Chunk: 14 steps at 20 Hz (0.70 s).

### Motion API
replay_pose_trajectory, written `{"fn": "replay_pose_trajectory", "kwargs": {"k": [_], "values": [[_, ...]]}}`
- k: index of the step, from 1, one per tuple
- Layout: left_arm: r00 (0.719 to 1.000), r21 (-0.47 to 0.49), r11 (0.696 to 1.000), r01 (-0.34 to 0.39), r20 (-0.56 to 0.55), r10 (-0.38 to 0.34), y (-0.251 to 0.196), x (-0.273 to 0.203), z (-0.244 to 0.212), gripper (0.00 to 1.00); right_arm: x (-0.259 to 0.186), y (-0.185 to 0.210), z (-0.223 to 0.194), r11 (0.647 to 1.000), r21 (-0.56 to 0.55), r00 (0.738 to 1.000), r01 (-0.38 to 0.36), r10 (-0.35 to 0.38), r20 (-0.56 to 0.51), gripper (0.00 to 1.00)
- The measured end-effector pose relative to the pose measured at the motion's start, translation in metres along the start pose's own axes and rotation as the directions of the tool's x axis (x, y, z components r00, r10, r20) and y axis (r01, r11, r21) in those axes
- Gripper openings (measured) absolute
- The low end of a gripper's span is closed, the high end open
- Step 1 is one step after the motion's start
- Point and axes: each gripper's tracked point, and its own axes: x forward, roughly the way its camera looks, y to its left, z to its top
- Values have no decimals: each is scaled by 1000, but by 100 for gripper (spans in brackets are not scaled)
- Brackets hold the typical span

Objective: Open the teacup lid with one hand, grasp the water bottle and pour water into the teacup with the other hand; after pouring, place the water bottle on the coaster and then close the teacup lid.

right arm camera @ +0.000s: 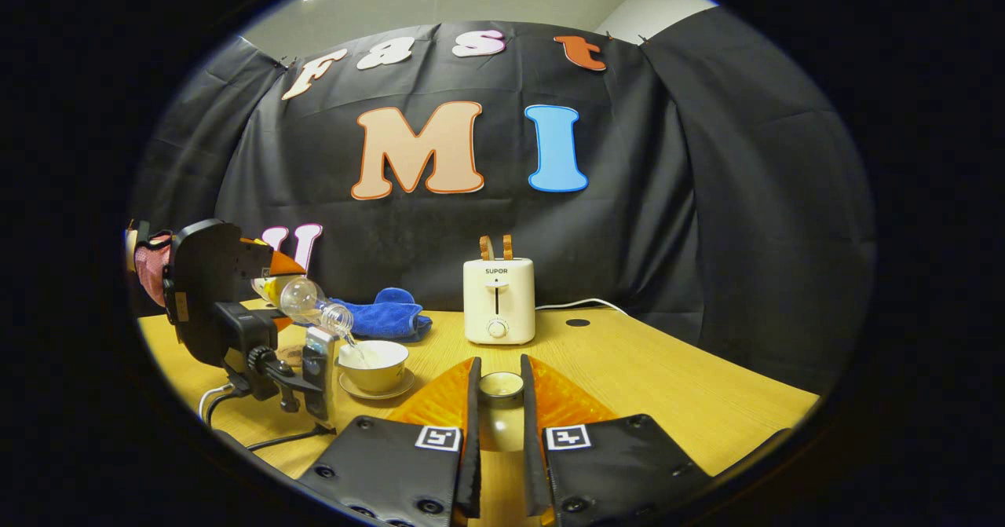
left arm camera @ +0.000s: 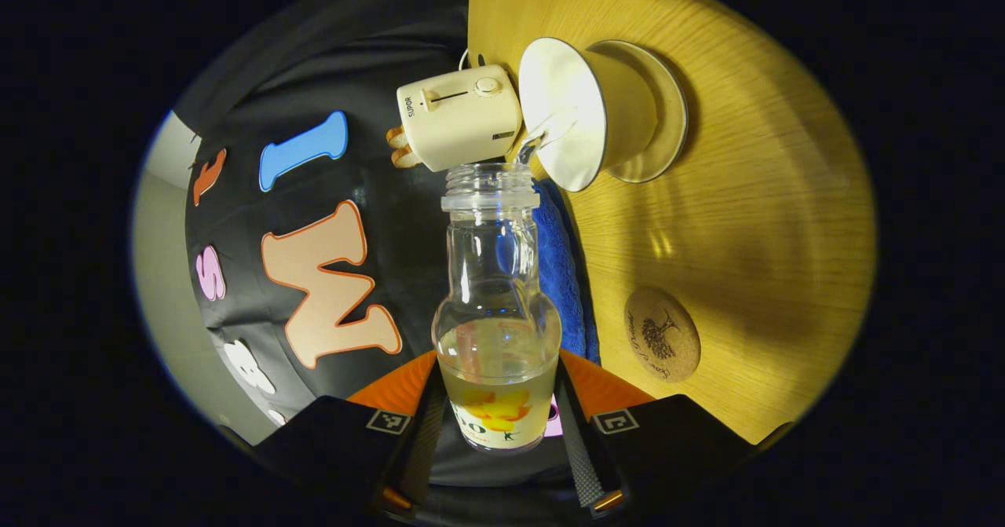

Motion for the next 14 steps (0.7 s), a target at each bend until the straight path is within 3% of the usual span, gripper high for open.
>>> {"fn": "replay_pose_trajectory", "kwargs": {"k": [14], "values": [[996,158,983,-90,41,84,49,-6,4,68,0,2,0,1000,0,1000,-14,14,0,25]]}}
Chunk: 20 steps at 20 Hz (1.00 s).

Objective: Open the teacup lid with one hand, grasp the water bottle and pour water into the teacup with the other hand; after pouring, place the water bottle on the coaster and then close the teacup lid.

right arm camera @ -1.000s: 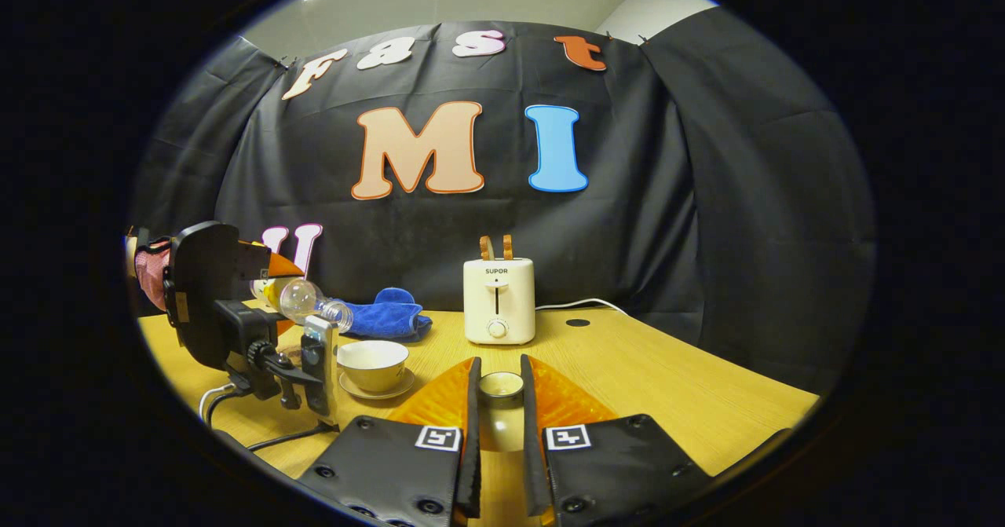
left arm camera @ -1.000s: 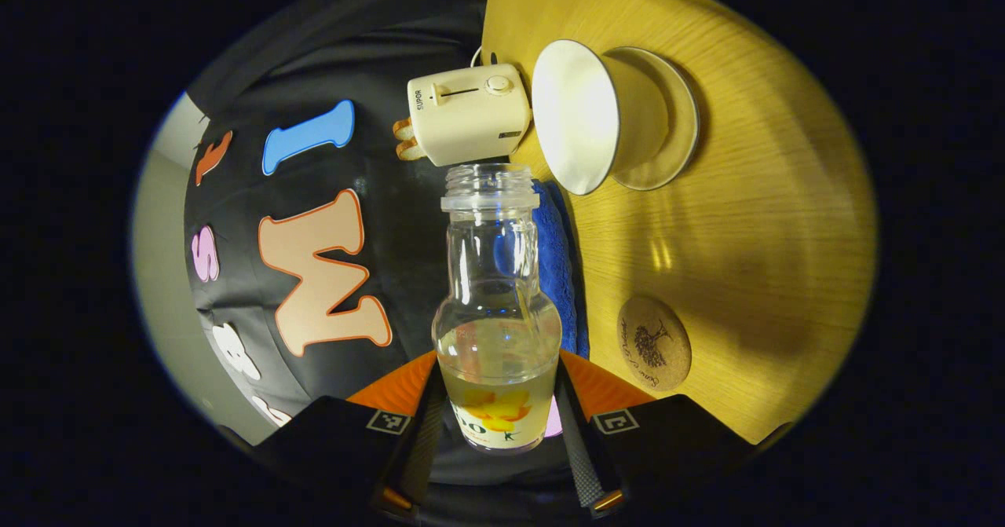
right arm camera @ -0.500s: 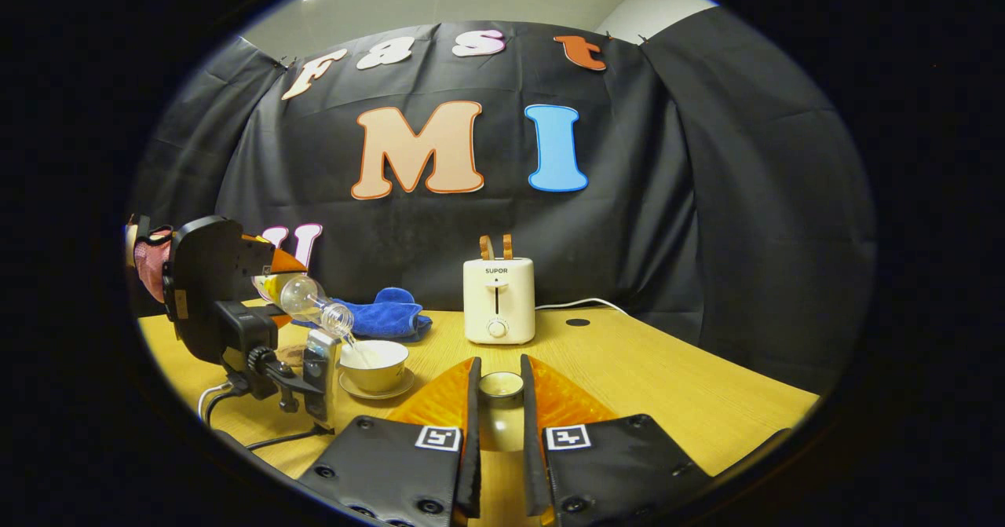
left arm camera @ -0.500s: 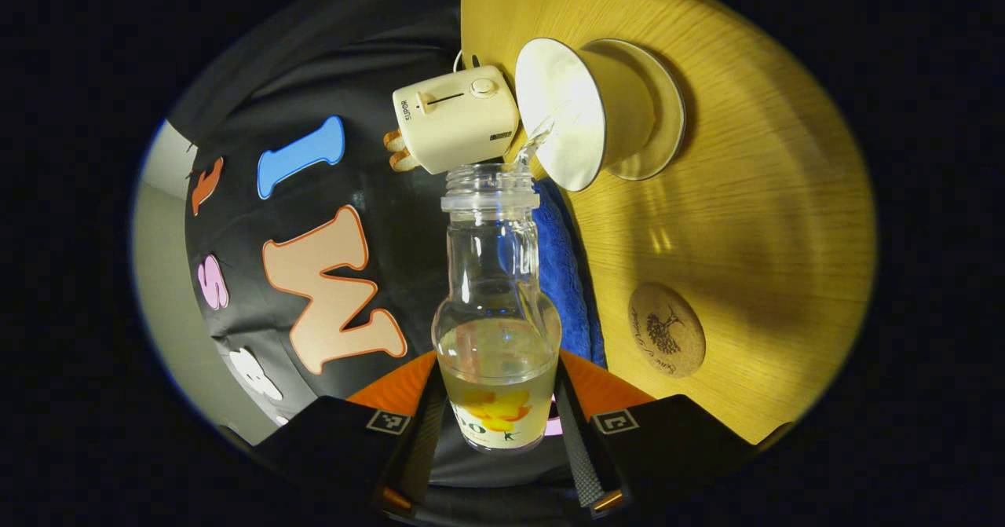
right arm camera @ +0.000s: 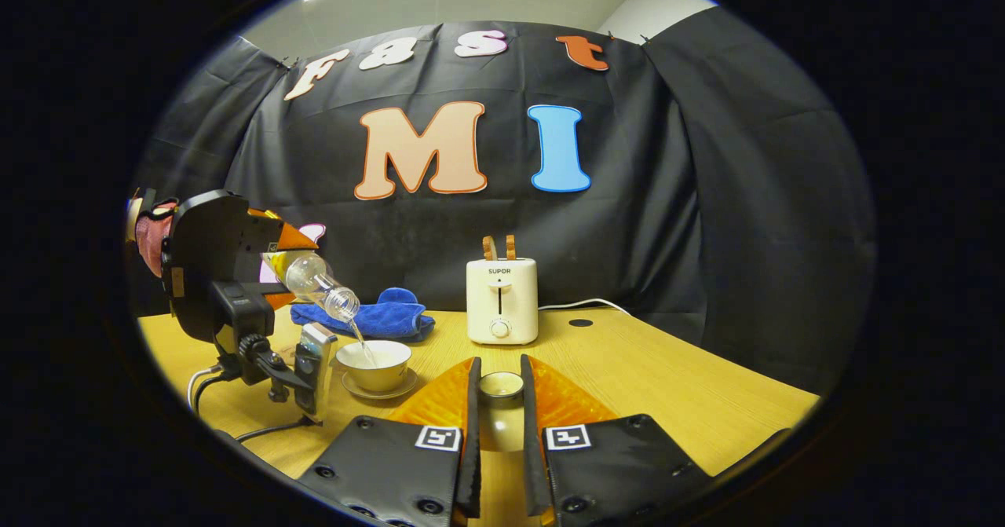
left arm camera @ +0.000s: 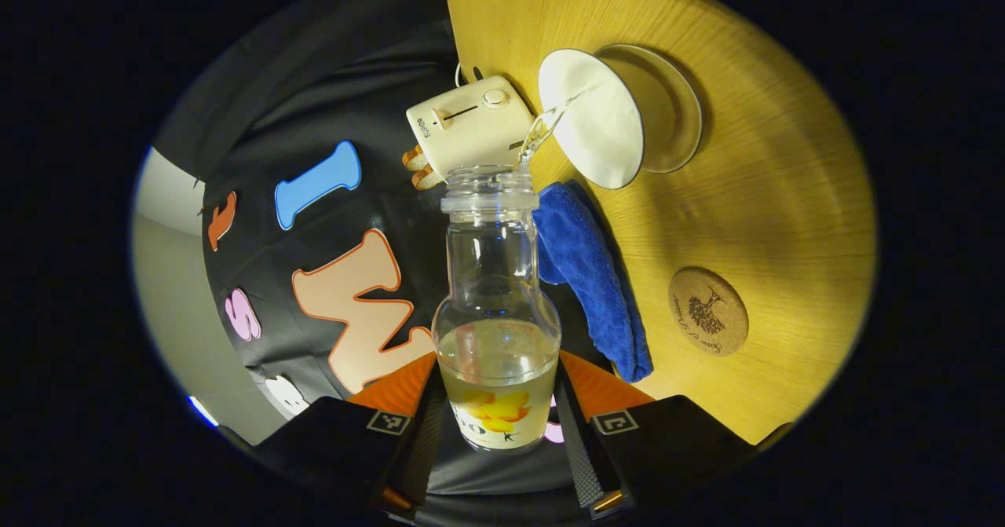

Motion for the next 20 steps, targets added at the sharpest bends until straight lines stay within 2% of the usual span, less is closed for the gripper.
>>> {"fn": "replay_pose_trajectory", "kwargs": {"k": [8,13,15,16,18,20], "values": [[1000,91,996,-9,-6,10,7,1,-1,68,0,0,0,1000,0,1000,-2,2,0,24],[998,9,998,56,-5,-56,-12,5,-2,68,0,1,0,1000,0,1000,-4,4,-1,24],[994,-112,987,113,8,-113,-30,6,-2,68,0,1,0,1000,0,1000,-4,4,-1,25],[990,-205,968,144,18,-143,-41,6,-2,68,0,1,0,1000,0,1000,-4,4,-1,25],[982,-373,909,186,53,-179,-58,3,5,68,0,1,0,1000,0,1000,-4,4,-1,25],[977,-529,822,213,87,-197,-68,1,13,68,0,1,0,1000,0,1000,-4,4,-1,25]]}}
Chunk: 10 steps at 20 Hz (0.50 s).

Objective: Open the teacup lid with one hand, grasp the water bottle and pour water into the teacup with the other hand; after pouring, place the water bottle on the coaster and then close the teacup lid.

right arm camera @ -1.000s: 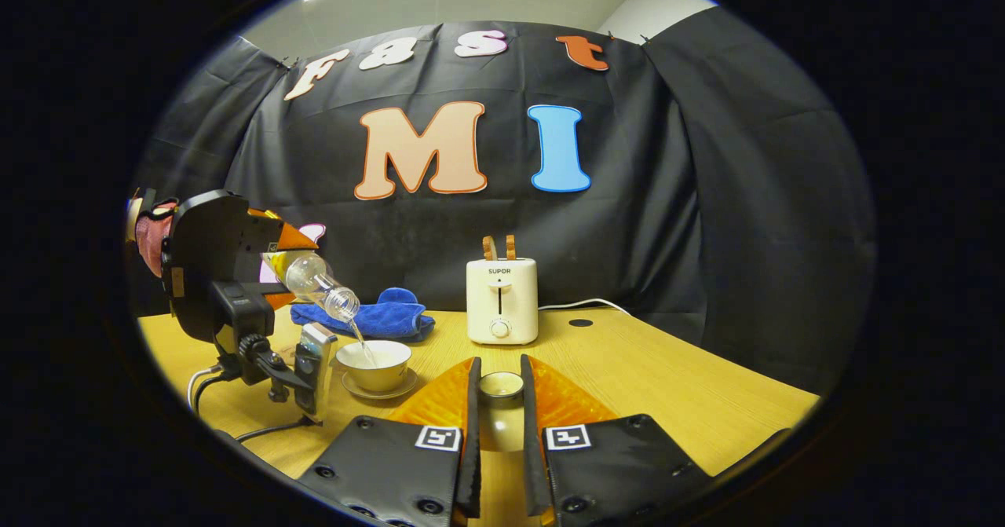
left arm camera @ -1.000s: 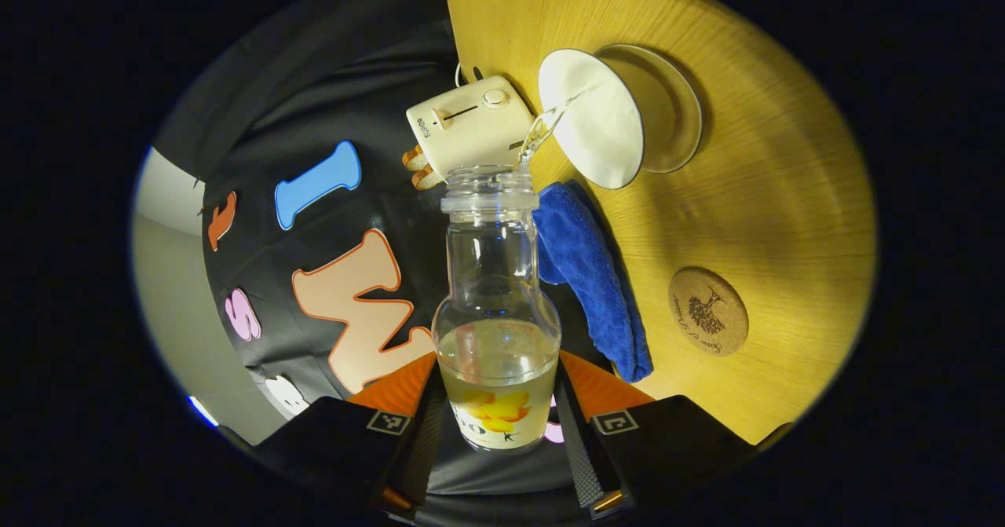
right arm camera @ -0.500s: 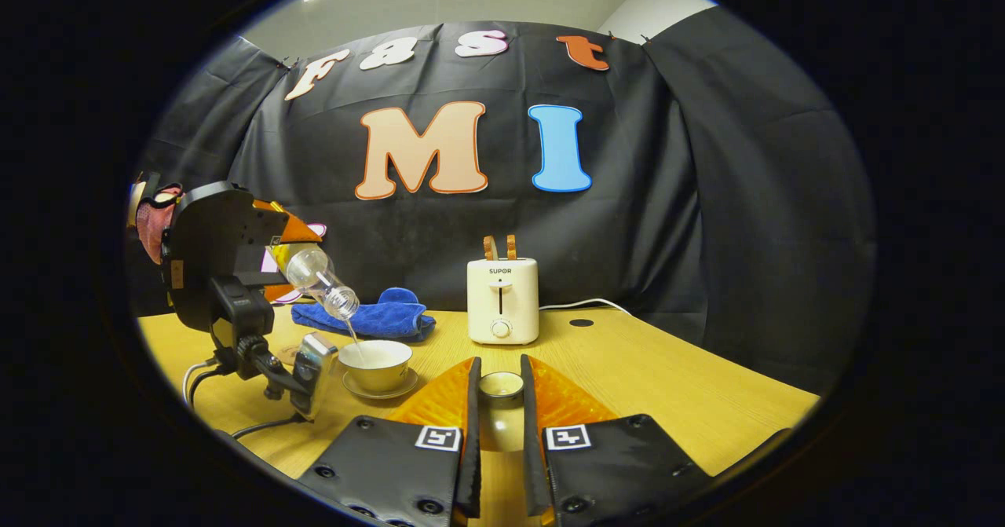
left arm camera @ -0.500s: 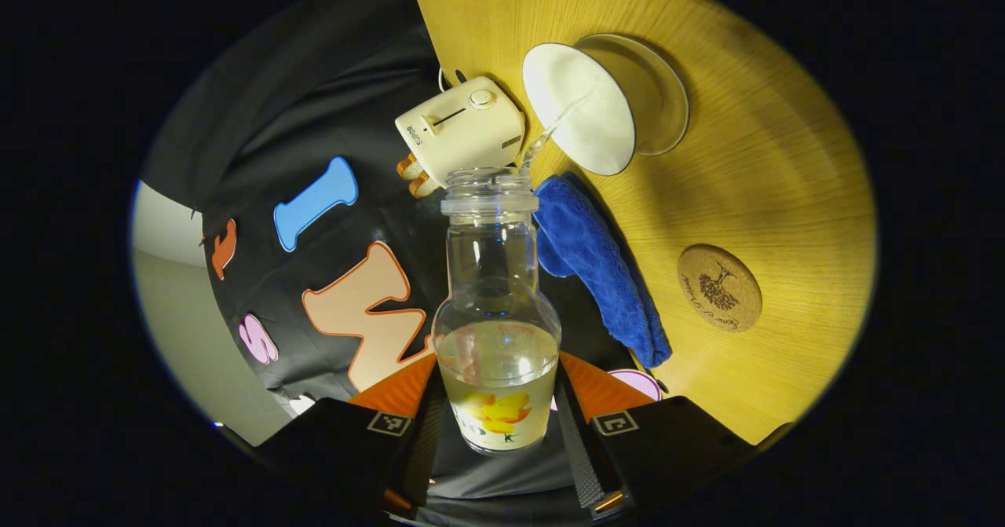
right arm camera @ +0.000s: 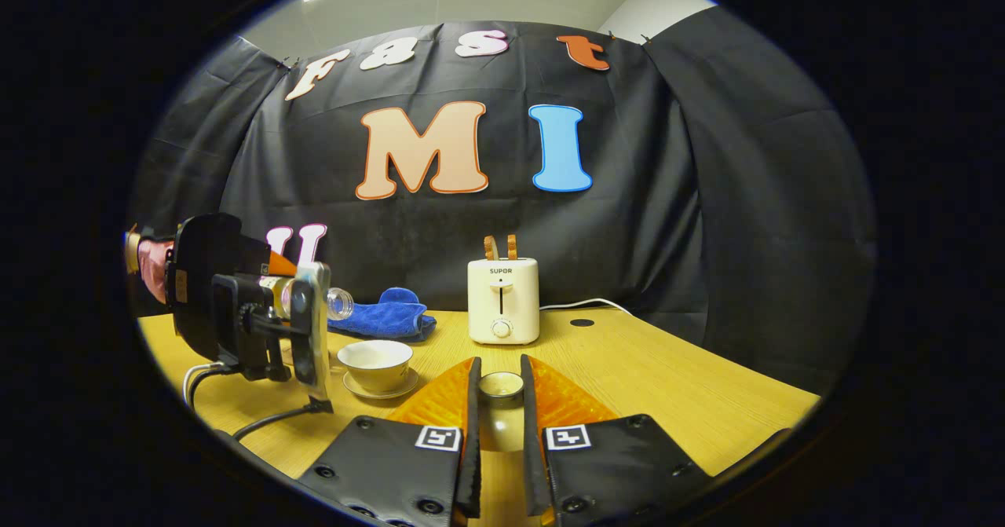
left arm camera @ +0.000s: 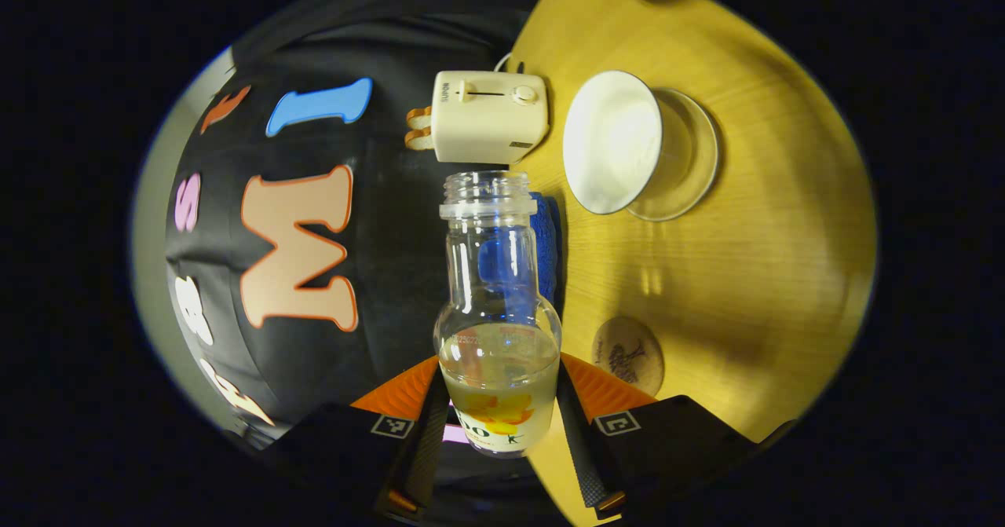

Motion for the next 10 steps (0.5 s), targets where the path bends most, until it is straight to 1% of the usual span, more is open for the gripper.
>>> {"fn": "replay_pose_trajectory", "kwargs": {"k": [1,2,3,5,7,8,10], "values": [[1000,-107,994,19,11,-18,-7,0,-3,68,0,0,0,1000,0,1000,0,0,1,25],[999,-211,977,37,21,-33,-14,0,-4,68,0,0,0,1000,0,1000,0,0,1,26],[999,-311,949,42,27,-36,-18,0,-8,68,0,0,0,1000,0,1000,0,0,0,25],[999,-455,890,41,46,-23,-17,4,-10,68,0,0,0,1000,-1,1000,0,0,0,24],[998,-586,809,41,57,-10,-13,5,-16,68,0,0,1,1000,-1,1000,0,0,0,24],[997,-649,759,45,74,3,-9,8,-16,68,0,0,0,1000,-1,1000,0,0,0,25],[995,-766,641,49,92,35,0,4,-23,67,0,0,0,1000,-1,1000,0,0,0,24]]}}
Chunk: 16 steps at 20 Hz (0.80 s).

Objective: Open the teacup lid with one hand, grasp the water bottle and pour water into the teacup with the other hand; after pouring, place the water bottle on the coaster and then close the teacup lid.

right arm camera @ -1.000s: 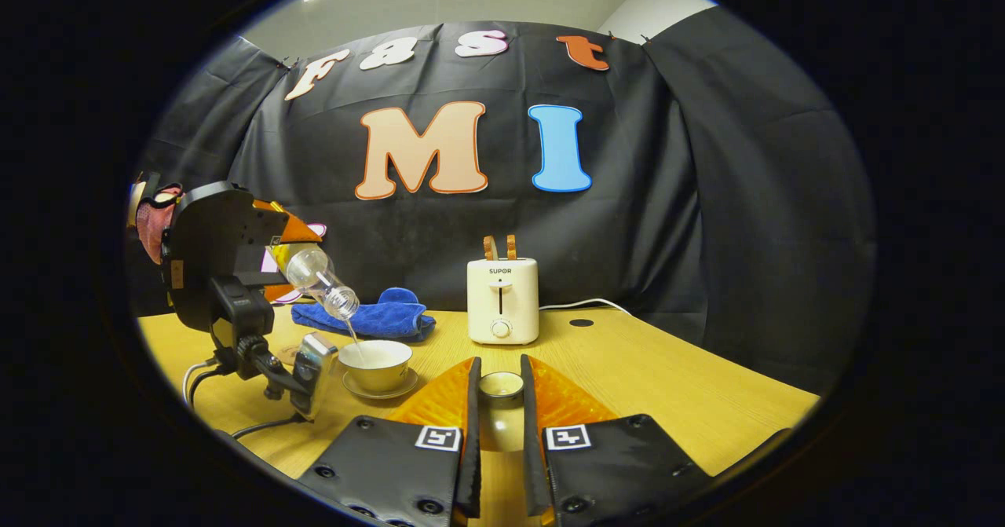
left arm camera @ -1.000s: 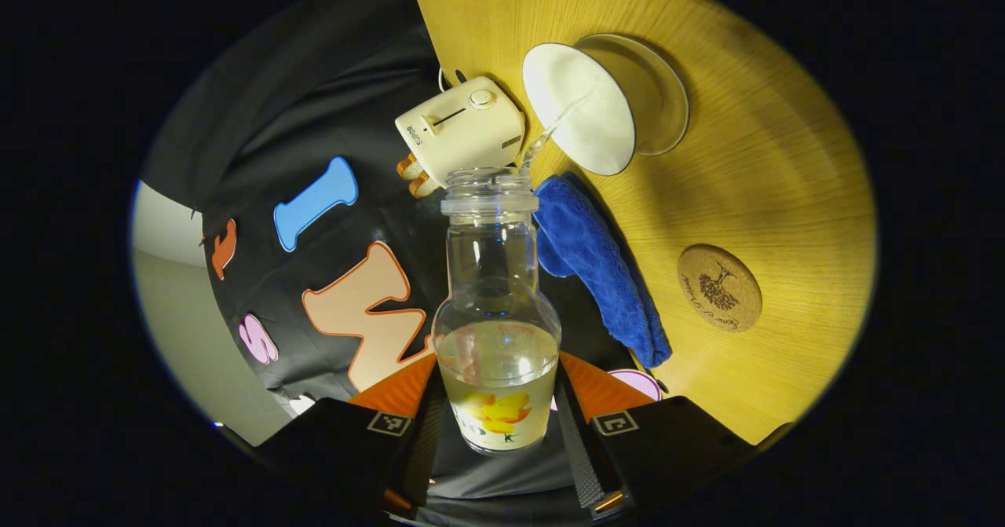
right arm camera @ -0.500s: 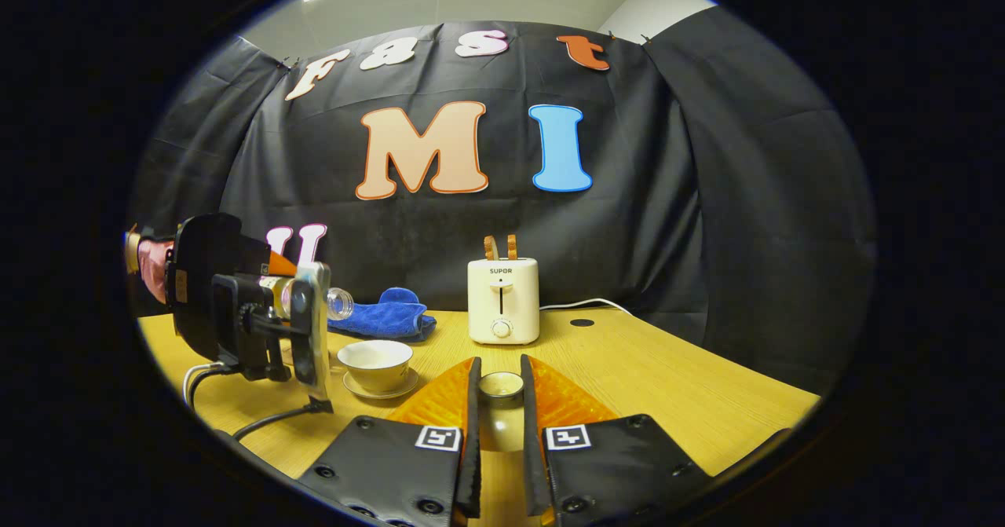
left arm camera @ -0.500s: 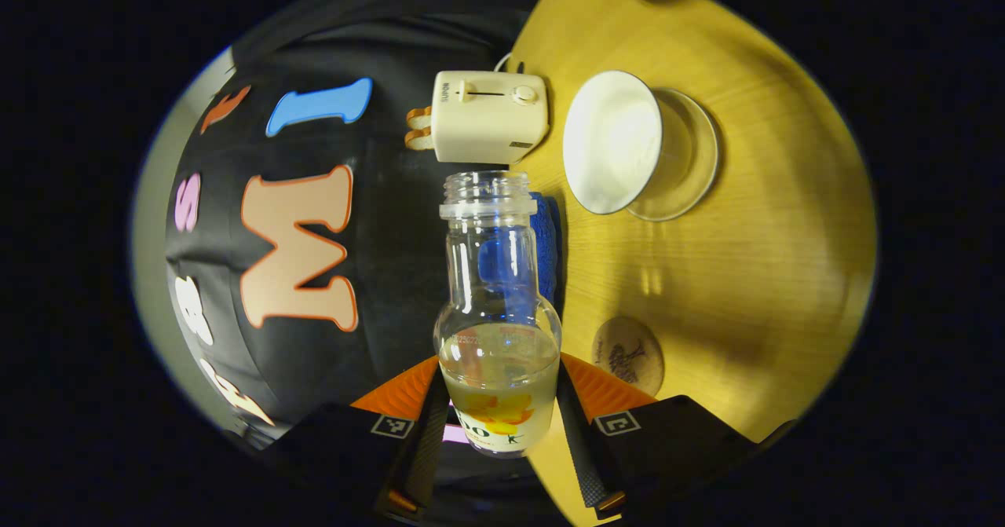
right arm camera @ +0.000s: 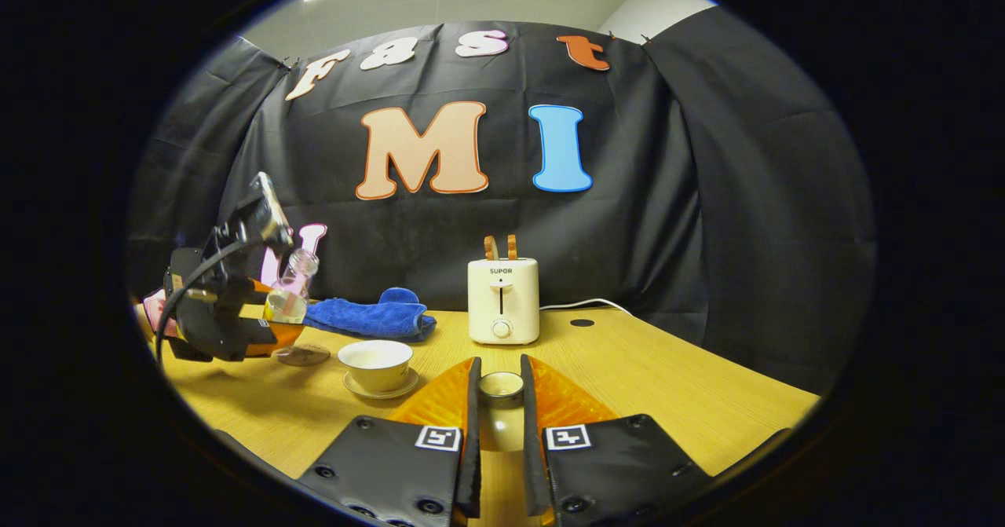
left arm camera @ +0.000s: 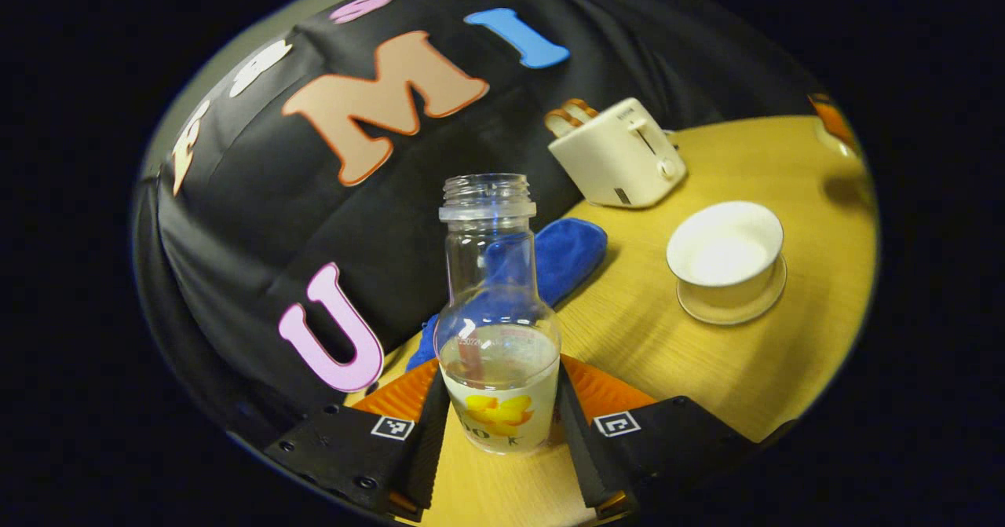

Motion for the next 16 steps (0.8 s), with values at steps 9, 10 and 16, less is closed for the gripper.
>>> {"fn": "replay_pose_trajectory", "kwargs": {"k": [9,10,16], "values": [[988,-516,845,137,134,-78,10,2,8,67,0,0,0,1000,0,1000,0,0,0,25],[987,-541,828,150,133,-92,8,4,7,68,1,0,0,1000,0,1000,0,0,0,25],[987,-530,834,154,127,-101,6,12,6,69,1,0,0,1000,0,1000,0,0,0,25]]}}
